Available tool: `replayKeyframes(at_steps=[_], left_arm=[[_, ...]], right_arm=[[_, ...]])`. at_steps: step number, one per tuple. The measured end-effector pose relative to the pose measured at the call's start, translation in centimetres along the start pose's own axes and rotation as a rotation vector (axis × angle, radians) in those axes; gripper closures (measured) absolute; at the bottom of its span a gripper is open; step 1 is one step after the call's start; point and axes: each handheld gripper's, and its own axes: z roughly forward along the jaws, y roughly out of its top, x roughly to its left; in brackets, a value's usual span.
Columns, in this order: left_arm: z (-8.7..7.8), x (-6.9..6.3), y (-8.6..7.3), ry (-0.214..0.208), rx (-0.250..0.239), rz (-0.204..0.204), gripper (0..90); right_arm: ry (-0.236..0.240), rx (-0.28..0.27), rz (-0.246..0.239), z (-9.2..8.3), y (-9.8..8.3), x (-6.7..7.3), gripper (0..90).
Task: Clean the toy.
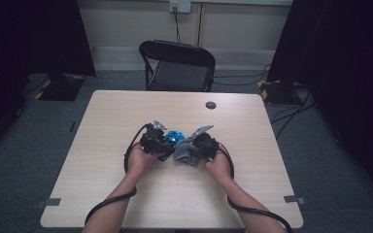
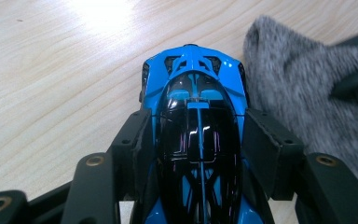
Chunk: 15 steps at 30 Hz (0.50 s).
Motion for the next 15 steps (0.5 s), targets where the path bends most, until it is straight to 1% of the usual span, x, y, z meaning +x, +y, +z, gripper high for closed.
replayKeyframes(at_steps=[1, 5, 7, 8, 9, 10, 11, 12, 15], left_arm=[[0.0, 0.0, 0.0, 0.000, 0.000, -0.001, 44.1], [0.0, 0.0, 0.0, 0.001, -0.001, -0.002, 44.1], [0.0, -0.1, 0.0, 0.004, 0.001, -0.002, 44.1], [0.0, -0.1, 0.0, 0.004, 0.001, -0.002, 44.1], [0.0, 0.0, 0.0, 0.003, 0.002, -0.002, 44.1], [0.0, 0.0, 0.0, 0.003, 0.000, -0.005, 44.1], [0.0, -0.1, 0.0, 0.004, -0.003, -0.007, 44.1], [0.0, 0.0, 0.0, 0.004, -0.003, -0.005, 44.1], [0.0, 0.0, -0.1, 0.004, -0.004, -0.007, 44.0]], right_arm=[[-0.008, -0.003, 0.009, 0.0, -0.1, -0.3, 77.9], [-0.012, -0.023, 0.069, 0.0, -0.3, -1.5, 77.8], [-0.027, -0.030, 0.084, 0.0, -0.3, -2.0, 77.8], [-0.028, -0.032, 0.094, 0.0, -0.2, -2.2, 77.9], [-0.038, -0.040, 0.116, -0.1, -0.2, -2.8, 77.9], [-0.038, -0.040, 0.116, -0.1, -0.2, -2.8, 77.9], [-0.026, -0.062, 0.144, -0.5, -0.2, -3.5, 77.9], [-0.026, -0.062, 0.144, -0.5, -0.2, -3.5, 77.9], [-0.004, -0.090, 0.160, -1.6, -0.3, -4.5, 78.0]])
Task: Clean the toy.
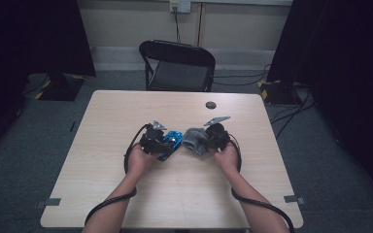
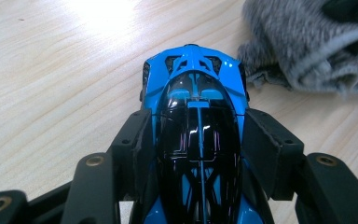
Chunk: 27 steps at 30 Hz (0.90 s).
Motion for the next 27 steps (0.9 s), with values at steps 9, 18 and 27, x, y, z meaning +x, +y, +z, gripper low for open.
replayKeyframes(at_steps=[9, 18, 27], left_arm=[[0.1, 0.0, 0.1, -0.001, 0.004, -0.002, 44.1], [0.1, -0.1, 0.1, 0.002, -0.002, -0.007, 44.1], [0.0, -0.1, -0.1, 0.004, -0.009, -0.012, 44.1]], right_arm=[[0.109, -0.064, -0.101, -4.0, -0.3, 1.1, 78.0], [0.266, -0.020, -0.267, -4.6, -1.5, 6.4, 77.9], [0.313, 0.055, -0.377, -1.0, -1.8, 9.7, 77.9]])
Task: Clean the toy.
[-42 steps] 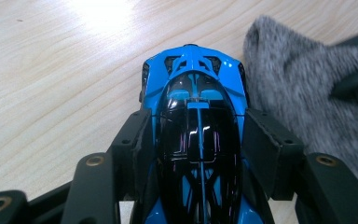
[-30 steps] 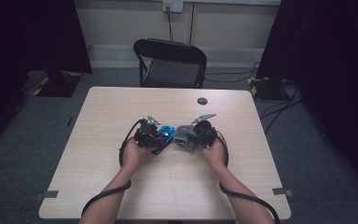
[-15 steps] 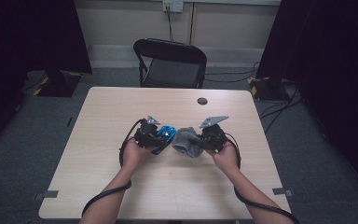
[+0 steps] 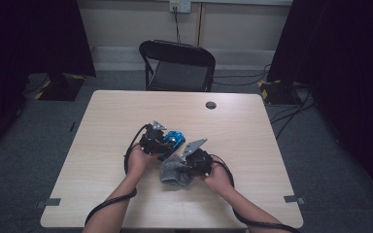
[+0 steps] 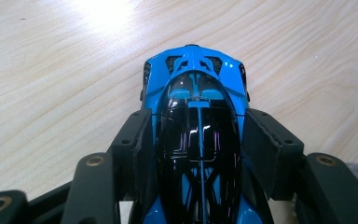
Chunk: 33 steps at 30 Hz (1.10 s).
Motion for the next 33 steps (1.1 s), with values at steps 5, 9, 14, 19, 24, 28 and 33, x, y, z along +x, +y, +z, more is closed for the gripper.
replayKeyframes(at_steps=[5, 9, 14, 19, 24, 28, 33], left_arm=[[-0.1, -0.1, -0.1, 0.005, 0.000, 0.000, 44.2], [-0.2, -0.1, -0.2, 0.007, 0.000, 0.012, 44.2], [-0.2, -0.1, -0.3, 0.007, -0.004, 0.006, 44.2], [-0.3, -0.2, -0.3, 0.010, 0.003, 0.009, 44.2], [-0.2, -0.2, -0.2, 0.014, 0.006, 0.013, 44.2], [-0.2, -0.2, -0.3, 0.013, 0.002, 0.011, 44.2], [-0.3, -0.2, -0.3, 0.012, 0.004, 0.011, 44.2]], right_arm=[[-0.016, 0.040, 0.017, 1.9, 0.3, -1.1, 77.9], [-0.013, 0.022, 0.056, 2.4, 0.2, -2.3, 77.8], [-0.031, 0.044, 0.054, 2.5, 0.6, -2.8, 77.8], [-0.041, 0.047, 0.075, 2.5, 0.6, -3.5, 77.8], [-0.067, 0.053, 0.098, 2.3, 0.5, -4.3, 77.8], [-0.085, 0.059, 0.121, 2.2, 0.4, -4.8, 77.8], [-0.100, 0.062, 0.122, 2.2, 0.5, -5.1, 77.7]])
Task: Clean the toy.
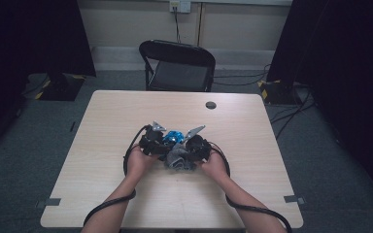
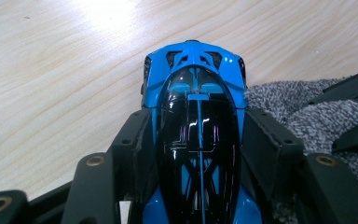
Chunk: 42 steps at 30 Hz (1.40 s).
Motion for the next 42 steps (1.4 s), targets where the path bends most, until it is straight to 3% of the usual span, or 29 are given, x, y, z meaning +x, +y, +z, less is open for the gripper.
replayKeyframes(at_steps=[11, 18, 27, 34, 42], left_arm=[[0.0, 0.0, -0.1, -0.001, -0.005, 0.001, 44.3], [-0.1, 0.0, -0.1, 0.001, -0.006, 0.006, 44.3], [0.0, -0.1, -0.1, 0.000, -0.005, 0.004, 44.3], [-0.1, 0.0, -0.2, 0.001, -0.006, 0.009, 44.4], [-0.1, 0.0, -0.2, 0.003, -0.008, 0.015, 44.4]], right_arm=[[-0.026, -0.006, 0.035, -0.2, -0.3, -0.6, 77.6], [-0.041, -0.028, 0.098, -0.5, -1.1, -1.8, 77.7], [-0.088, 0.008, 0.093, -0.5, -0.4, -2.4, 77.6], [-0.099, 0.011, 0.130, -0.4, -0.2, -3.4, 77.6], [-0.111, 0.015, 0.132, -0.5, -0.2, -3.8, 77.6]])
